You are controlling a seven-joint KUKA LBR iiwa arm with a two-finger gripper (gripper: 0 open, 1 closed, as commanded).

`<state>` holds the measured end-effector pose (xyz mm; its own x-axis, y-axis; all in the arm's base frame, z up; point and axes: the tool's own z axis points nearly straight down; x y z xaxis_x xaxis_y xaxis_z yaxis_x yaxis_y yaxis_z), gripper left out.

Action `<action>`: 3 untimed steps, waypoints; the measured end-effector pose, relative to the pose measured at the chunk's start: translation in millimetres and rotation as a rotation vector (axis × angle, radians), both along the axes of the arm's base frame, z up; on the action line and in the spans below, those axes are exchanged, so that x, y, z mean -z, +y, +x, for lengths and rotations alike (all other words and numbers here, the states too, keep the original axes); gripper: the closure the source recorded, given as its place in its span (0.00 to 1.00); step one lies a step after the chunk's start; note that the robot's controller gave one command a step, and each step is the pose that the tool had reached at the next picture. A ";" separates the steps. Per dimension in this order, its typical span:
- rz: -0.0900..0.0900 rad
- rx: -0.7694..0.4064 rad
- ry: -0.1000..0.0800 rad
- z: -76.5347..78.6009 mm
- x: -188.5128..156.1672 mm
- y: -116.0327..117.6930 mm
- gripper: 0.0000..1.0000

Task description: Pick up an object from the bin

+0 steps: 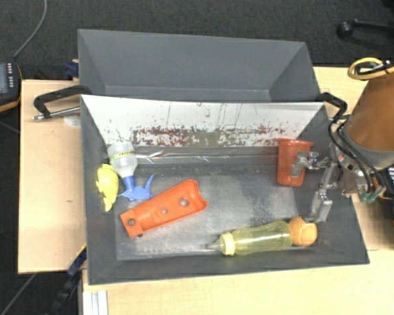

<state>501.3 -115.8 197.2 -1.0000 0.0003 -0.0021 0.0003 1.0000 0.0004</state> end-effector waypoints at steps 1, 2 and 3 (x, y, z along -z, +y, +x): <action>-0.001 -0.056 0.000 21.3 31.7 40.6 0.00; 0.001 -0.015 -0.004 17.7 98.3 73.3 0.00; 0.001 -0.014 0.002 59.4 103.3 103.3 0.00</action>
Offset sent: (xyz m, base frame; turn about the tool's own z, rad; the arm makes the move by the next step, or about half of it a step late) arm 0.0123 0.0830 -0.1212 0.0089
